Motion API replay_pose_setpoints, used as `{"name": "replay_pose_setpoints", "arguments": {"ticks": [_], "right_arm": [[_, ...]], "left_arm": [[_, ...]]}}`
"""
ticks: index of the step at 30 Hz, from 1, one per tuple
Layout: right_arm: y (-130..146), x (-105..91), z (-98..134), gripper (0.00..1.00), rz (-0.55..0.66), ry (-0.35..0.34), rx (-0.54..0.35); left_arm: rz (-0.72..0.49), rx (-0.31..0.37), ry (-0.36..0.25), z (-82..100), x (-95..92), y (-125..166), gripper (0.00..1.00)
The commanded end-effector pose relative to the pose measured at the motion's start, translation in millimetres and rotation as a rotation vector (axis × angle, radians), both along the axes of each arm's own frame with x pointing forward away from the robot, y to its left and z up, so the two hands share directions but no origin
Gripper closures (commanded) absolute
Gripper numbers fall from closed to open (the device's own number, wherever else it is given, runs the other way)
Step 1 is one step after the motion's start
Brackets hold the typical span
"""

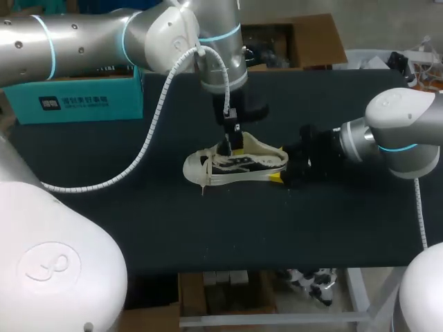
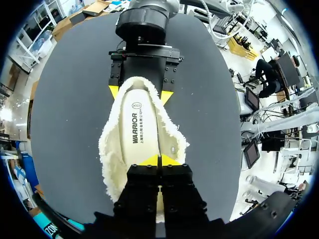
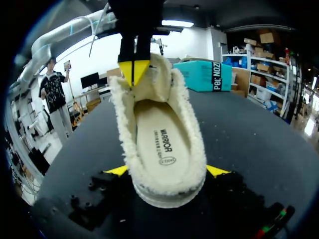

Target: Open the shoe tongue, take the insole out of the shoe, put the insole back into the shoe, and pack the shoe into the shoebox

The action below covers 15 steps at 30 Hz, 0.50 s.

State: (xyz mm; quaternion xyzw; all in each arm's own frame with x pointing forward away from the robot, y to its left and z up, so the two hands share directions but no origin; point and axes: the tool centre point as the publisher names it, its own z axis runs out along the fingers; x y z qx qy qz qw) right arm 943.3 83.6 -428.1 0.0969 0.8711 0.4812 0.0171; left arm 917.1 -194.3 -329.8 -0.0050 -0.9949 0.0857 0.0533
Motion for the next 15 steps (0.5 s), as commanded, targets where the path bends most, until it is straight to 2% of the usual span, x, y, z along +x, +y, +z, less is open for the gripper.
{"name": "replay_pose_setpoints", "arguments": {"ticks": [1, 11, 15], "right_arm": [[0, 4.0, -8, 1.0, 0.001, 0.0, 0.002], [0, 4.0, -8, 1.0, 0.001, 0.0, 0.002], [0, 4.0, -8, 1.0, 0.001, 0.0, 0.002]], "left_arm": [[0.003, 0.026, 0.024, -15.3, 5.9, -9, 1.0], [0.033, 0.079, 0.062, -38.4, -0.8, -9, 1.0], [0.051, 0.109, 0.037, -48.1, -11.3, -8, 1.0]]}}
